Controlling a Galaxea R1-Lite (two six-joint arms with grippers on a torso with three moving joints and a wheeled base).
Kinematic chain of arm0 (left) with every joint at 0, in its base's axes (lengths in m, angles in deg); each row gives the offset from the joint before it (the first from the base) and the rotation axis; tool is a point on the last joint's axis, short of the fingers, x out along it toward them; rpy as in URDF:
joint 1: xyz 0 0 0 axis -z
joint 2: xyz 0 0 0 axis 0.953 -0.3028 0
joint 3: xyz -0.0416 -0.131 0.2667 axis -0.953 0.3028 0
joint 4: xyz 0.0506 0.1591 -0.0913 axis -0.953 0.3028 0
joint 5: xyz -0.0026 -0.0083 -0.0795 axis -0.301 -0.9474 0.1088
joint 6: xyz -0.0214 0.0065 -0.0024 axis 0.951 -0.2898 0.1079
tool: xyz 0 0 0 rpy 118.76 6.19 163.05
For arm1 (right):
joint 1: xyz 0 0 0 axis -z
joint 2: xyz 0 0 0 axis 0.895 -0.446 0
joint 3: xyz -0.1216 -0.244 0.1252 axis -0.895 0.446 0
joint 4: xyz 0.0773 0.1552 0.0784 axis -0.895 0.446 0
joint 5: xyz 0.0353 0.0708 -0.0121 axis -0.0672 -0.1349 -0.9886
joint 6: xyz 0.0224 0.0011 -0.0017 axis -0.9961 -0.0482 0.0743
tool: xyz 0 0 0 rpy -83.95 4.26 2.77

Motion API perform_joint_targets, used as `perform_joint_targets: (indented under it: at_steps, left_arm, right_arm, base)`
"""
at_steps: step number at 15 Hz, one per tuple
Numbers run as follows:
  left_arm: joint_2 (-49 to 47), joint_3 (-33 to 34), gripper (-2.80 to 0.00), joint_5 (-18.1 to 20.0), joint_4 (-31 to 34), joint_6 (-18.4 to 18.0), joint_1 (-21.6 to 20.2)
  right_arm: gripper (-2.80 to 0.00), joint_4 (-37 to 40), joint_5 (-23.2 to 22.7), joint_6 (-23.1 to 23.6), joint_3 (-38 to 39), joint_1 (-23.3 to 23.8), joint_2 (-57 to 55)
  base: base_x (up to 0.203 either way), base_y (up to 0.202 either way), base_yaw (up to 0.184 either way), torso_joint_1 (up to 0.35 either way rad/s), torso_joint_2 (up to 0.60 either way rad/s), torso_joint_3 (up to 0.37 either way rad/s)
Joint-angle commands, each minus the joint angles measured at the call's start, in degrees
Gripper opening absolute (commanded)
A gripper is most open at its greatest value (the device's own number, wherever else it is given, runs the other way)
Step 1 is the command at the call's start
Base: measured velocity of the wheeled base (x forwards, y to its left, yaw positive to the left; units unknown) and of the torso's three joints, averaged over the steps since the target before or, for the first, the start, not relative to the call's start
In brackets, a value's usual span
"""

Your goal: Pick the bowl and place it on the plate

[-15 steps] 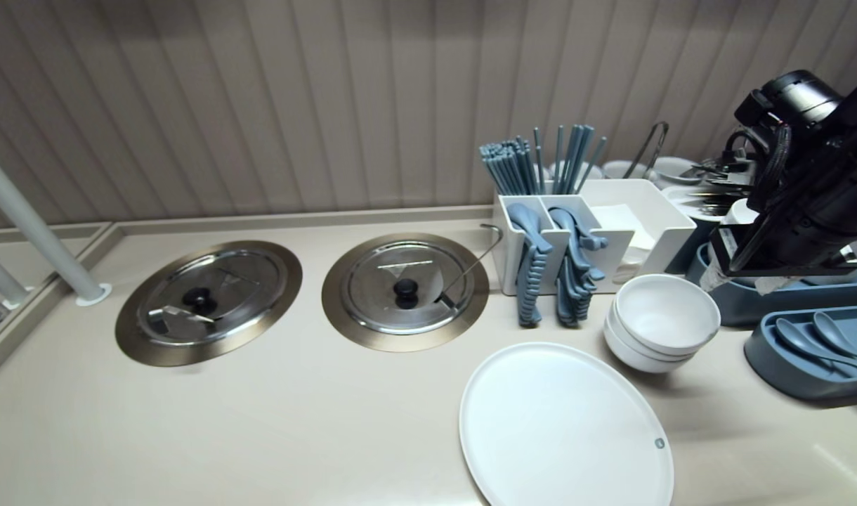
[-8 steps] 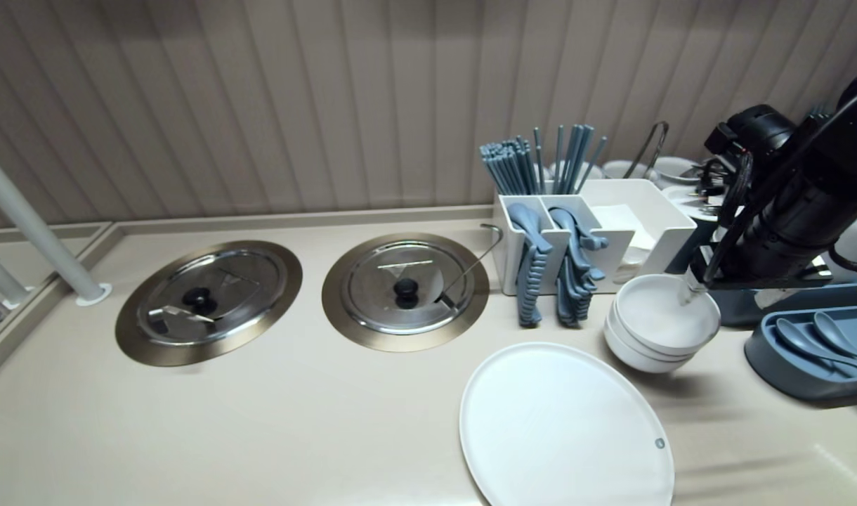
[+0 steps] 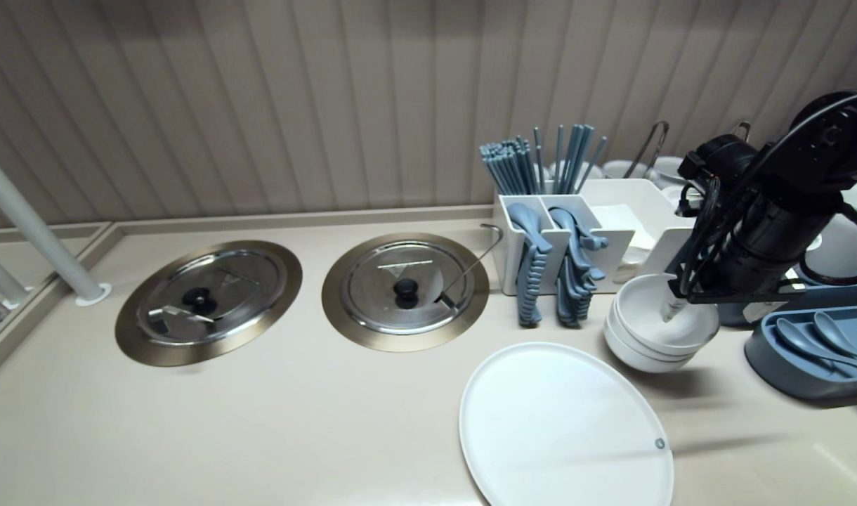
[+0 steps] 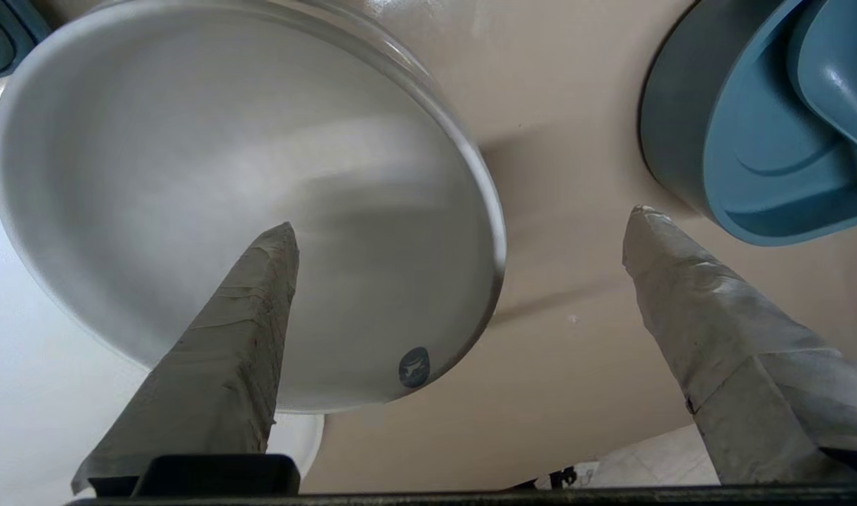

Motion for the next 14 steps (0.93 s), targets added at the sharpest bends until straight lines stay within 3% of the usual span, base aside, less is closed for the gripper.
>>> perform_joint_targets:
  at_steps: [1,14]
  left_arm:
    - [0.00,0.44,-2.80,0.00,-0.04,0.07,0.00]
    - [0.00,0.44,-2.80,0.00,-0.04,0.07,0.00]
  right_arm:
    - [0.00,0.36,0.10,-0.11,0.01,-0.09,-0.79]
    - [0.00,0.36,0.01,-0.21,0.28,-0.27,-1.76]
  base:
    - [0.000,0.000,0.000,0.000,0.00,0.000]
    - [0.000,0.000,0.000,0.000,0.00,0.000]
